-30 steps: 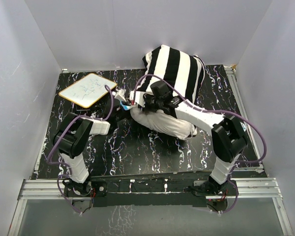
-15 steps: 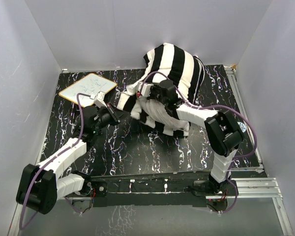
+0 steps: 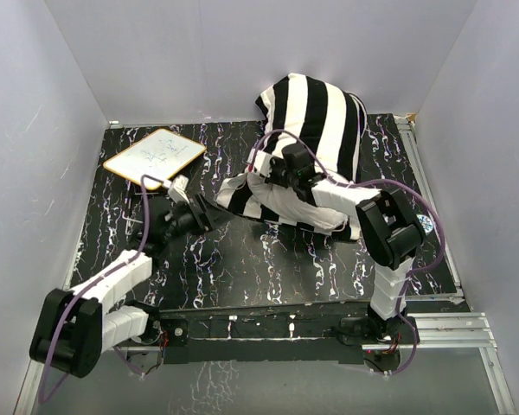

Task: Put the pillow into the pillowcase
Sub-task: Stuff the pillow into the pillowcase.

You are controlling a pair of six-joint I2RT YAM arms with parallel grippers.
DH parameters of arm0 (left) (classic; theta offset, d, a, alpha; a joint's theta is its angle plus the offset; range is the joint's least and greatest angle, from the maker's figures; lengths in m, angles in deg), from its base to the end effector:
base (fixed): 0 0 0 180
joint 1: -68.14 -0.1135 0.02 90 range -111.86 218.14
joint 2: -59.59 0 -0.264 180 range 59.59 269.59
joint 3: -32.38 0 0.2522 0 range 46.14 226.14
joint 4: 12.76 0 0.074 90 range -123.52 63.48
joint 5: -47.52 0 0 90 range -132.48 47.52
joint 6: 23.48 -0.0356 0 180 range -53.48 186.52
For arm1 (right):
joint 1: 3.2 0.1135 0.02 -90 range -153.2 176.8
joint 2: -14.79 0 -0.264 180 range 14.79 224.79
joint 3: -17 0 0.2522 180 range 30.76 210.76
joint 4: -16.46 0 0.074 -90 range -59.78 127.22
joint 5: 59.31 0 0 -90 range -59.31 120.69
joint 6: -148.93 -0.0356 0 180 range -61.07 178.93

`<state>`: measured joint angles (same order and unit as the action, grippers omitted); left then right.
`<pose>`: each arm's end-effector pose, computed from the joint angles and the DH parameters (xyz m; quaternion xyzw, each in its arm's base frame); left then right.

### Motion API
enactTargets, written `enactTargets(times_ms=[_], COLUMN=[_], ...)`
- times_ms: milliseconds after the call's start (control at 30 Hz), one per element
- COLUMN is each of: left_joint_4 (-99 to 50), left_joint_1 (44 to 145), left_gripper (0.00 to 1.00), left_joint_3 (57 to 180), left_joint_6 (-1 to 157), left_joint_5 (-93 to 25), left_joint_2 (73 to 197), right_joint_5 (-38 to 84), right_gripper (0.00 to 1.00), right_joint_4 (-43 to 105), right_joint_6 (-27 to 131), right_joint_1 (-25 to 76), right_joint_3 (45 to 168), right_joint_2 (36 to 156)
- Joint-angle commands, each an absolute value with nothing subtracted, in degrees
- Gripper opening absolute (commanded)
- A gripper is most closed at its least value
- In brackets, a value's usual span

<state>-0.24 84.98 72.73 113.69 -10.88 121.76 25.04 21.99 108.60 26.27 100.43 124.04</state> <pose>0.2184 -0.0856 0.2364 -0.0217 0.7539 -0.5061 0.4183 0.3705 0.2134 0.1960 -0.5733 0.6559 -0.0435 0.4891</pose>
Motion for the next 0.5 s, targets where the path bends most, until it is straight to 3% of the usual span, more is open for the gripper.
enactTargets(times_ms=[0,133,300,467], left_joint_4=[10.1,16.9,26.9,32.3], left_joint_1=[92.7,95.3,95.3,96.0], left_gripper=[0.78,0.82,0.54,0.58], left_joint_3=[66.7,68.9,76.8,86.5], left_joint_6=[112.4,113.4,120.0,126.4], left_joint_5=[-22.4,-28.6,-26.2,-20.9], left_joint_2=[125.8,136.3,153.4,167.1], right_joint_5=[22.7,18.4,10.1,0.2], right_gripper=[0.08,0.08,0.08,0.08], right_joint_4=[34.1,39.3,44.0,50.4], right_joint_6=[97.8,94.1,92.1,93.0], right_joint_1=[21.1,18.5,15.2,12.7], right_joint_3=[107.4,115.5,122.0,127.5], right_joint_2=[123.0,123.3,123.0,123.5])
